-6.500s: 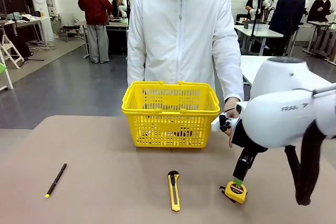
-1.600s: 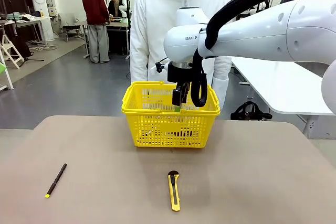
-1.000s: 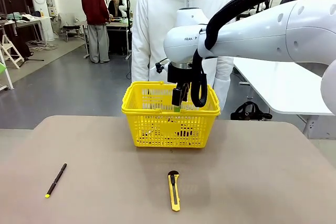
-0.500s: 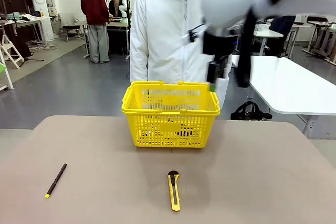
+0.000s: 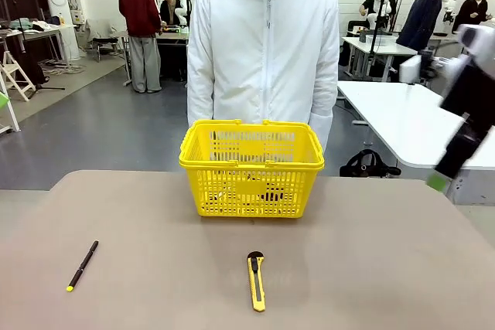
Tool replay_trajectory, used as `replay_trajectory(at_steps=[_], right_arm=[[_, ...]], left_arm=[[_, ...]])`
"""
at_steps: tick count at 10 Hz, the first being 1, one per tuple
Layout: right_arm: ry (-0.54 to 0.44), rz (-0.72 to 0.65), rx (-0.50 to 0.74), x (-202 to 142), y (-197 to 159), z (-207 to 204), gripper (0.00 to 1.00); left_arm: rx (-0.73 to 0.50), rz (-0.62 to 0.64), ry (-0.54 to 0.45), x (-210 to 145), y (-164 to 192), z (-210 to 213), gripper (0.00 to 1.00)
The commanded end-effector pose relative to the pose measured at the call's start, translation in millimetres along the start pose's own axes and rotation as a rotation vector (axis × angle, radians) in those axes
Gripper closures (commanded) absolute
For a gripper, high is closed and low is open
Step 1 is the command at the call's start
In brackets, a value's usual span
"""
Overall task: Place the items the person wants into the basket.
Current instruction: Pick up the item the person points to and place it in the Market Basket.
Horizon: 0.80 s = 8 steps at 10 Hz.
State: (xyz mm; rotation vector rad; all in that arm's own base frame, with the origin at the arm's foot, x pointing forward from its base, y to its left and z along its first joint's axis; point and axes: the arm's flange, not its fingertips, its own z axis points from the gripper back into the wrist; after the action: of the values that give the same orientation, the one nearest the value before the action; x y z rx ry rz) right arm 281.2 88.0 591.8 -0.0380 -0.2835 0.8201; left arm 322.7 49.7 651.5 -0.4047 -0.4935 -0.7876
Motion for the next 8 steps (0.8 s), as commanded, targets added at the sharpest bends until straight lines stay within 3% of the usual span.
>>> replay_trajectory(at_steps=[1, 3, 8], right_arm=[[-0.045, -0.003, 0.011, -20.5, 0.5, -12.3, 0.0], [-0.022, -0.059, -0.004, -23.0, -0.6, -20.9, 0.0], [-0.035, -0.025, 0.016, -30.5, 3.8, -8.5, 0.0]], left_arm=[[-0.01, -0.012, -0.003, -1.0, 0.7, 1.3, 0.0], [-0.01, -0.012, -0.003, -1.0, 0.7, 1.3, 0.0], [-0.01, -0.012, -0.003, -1.0, 0.7, 1.3, 0.0]])
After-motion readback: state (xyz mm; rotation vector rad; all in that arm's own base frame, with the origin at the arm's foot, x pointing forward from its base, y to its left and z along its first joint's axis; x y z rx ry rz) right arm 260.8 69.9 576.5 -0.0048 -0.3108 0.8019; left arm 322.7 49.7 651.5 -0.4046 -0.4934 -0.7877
